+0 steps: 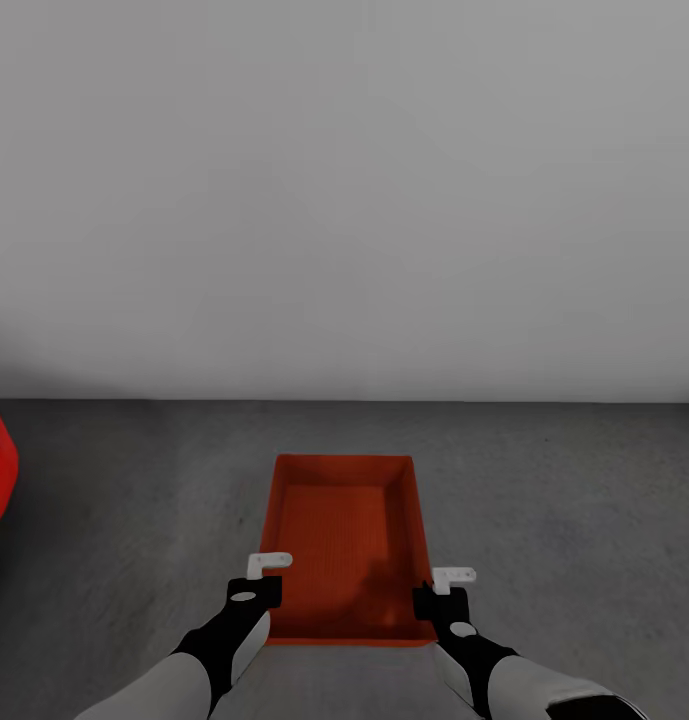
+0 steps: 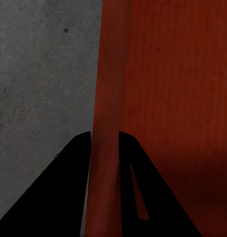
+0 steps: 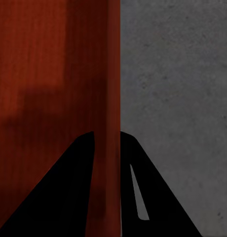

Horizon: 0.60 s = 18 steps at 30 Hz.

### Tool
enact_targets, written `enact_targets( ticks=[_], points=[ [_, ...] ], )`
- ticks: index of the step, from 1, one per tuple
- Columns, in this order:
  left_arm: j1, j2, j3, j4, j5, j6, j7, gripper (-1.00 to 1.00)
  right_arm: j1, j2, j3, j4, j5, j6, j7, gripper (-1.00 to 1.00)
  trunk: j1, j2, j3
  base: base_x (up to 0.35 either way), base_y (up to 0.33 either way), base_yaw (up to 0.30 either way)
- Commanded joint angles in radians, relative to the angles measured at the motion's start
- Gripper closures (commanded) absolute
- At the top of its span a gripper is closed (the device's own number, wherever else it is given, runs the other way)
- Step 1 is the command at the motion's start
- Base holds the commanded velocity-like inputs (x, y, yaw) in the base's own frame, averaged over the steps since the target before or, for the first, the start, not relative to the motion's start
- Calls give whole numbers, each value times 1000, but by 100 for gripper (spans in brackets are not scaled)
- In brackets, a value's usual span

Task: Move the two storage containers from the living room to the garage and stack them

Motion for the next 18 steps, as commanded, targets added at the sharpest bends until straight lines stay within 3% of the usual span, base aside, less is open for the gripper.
enact_targets(
  ticks=[1, 18],
  points=[
    [-1, 1, 57, -5, 9, -34, 15, 100, 0, 1, -55, 1, 12, 1, 7, 100, 1, -1, -1, 301, 0, 0],
    [-1, 1, 57, -5, 9, -34, 15, 100, 0, 0, -55, 1, 12, 2, 7, 100, 1, -1, -1, 300, 0, 0]
  ],
)
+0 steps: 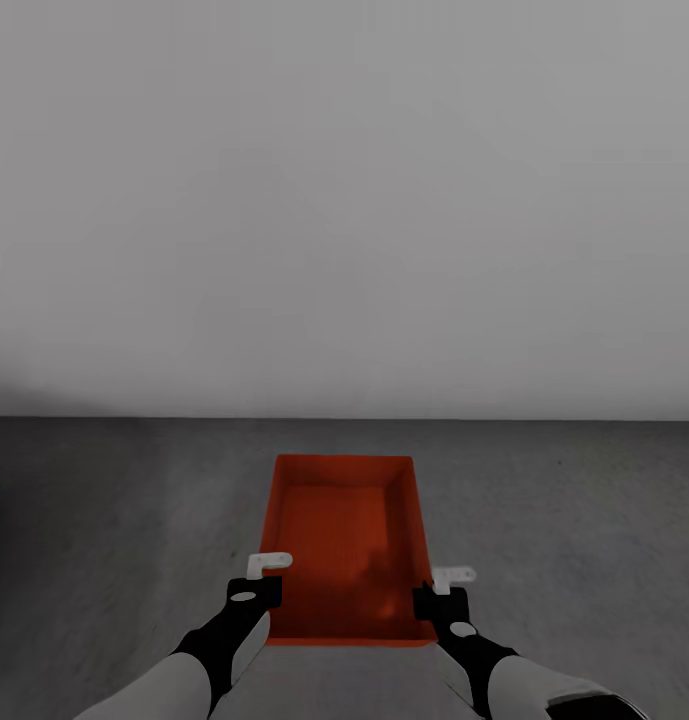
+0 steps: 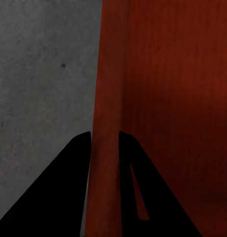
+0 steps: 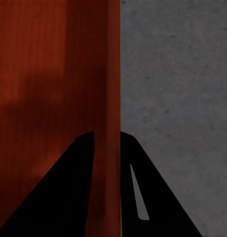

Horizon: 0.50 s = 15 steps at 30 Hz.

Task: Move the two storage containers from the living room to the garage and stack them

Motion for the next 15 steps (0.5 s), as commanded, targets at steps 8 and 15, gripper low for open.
enact_targets(
  ticks=[8, 15],
  points=[
    [-1, 1, 58, -4, 7, -34, 16, 100, 0, 0, -55, 1, 13, 0, 6, 100, 1, -1, -1, 66, 0, 0],
    [-1, 0, 58, -4, 7, -34, 16, 100, 0, 0, -55, 1, 13, 0, 6, 100, 1, -1, -1, 2, 0, 0]
  ],
)
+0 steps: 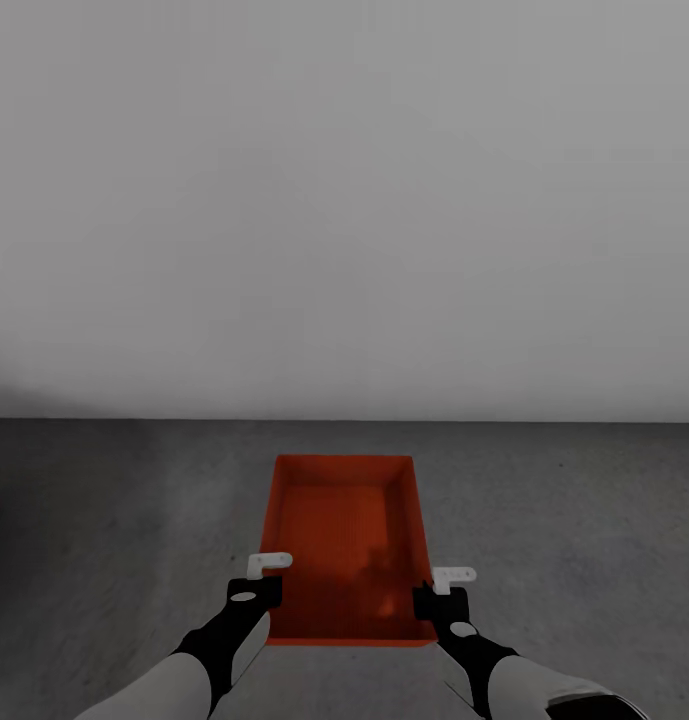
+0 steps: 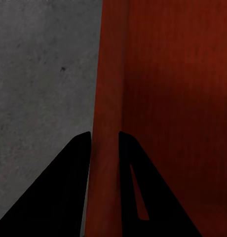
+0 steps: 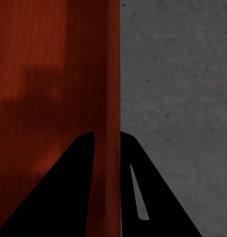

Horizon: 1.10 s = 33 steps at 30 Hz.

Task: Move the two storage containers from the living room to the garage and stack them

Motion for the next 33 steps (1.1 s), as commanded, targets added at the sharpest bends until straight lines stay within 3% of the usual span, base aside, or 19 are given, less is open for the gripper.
enact_targets(
  ticks=[1, 14, 33],
  points=[
    [-1, 0, 57, -5, 8, -32, 15, 100, 0, 1, -56, 1, 13, 1, 6, 100, 0, -1, -1, 0, 0, 0],
    [-1, 0, 57, -5, 8, -32, 15, 100, 0, 0, -57, 1, 11, 1, 6, 100, 0, -1, -1, 0, 0, 135],
    [-1, 0, 57, -5, 8, -32, 15, 100, 0, 0, -57, 1, 13, 1, 6, 100, 0, -1, -1, 0, 0, 9]
  ],
)
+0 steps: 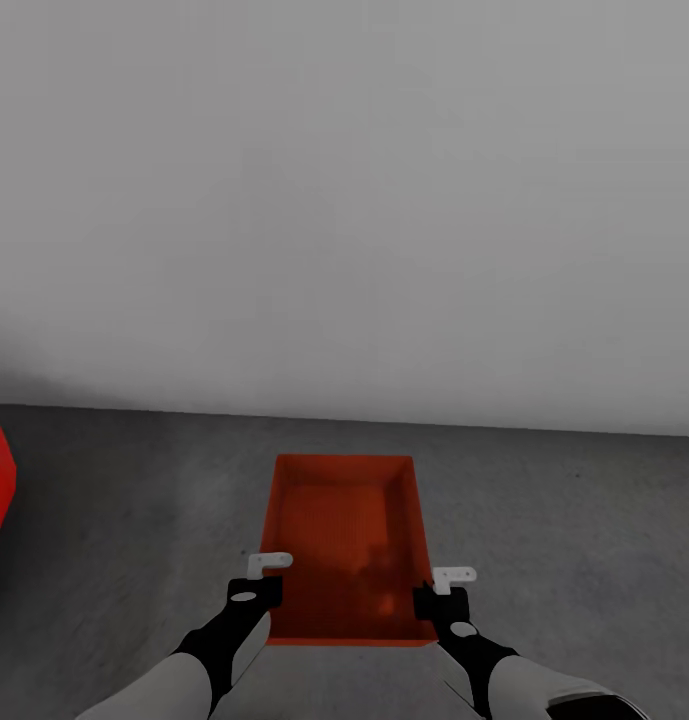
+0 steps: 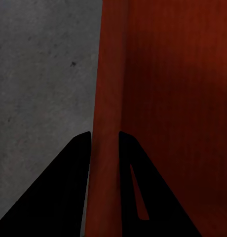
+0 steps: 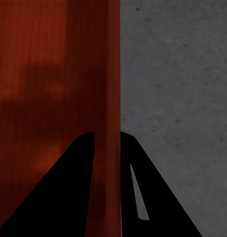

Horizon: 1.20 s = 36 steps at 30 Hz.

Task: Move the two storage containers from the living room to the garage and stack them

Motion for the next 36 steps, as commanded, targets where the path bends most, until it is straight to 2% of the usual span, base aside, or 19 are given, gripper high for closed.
enact_targets(
  ticks=[1, 12, 36],
  points=[
    [-1, 1, 58, -5, 8, -31, 15, 100, 0, 1, -57, 1, 13, 2, 5, 100, 0, -1, -1, 0, 0, 0],
    [-1, 0, 58, -5, 8, -31, 14, 100, 0, 1, -57, 1, 13, 2, 5, 100, 0, -1, -1, 0, 0, 0],
    [-1, 1, 58, -5, 8, -31, 13, 100, 0, 1, -57, 1, 13, 1, 5, 100, 92, -169, -76, 0, 0, 0]
  ],
)
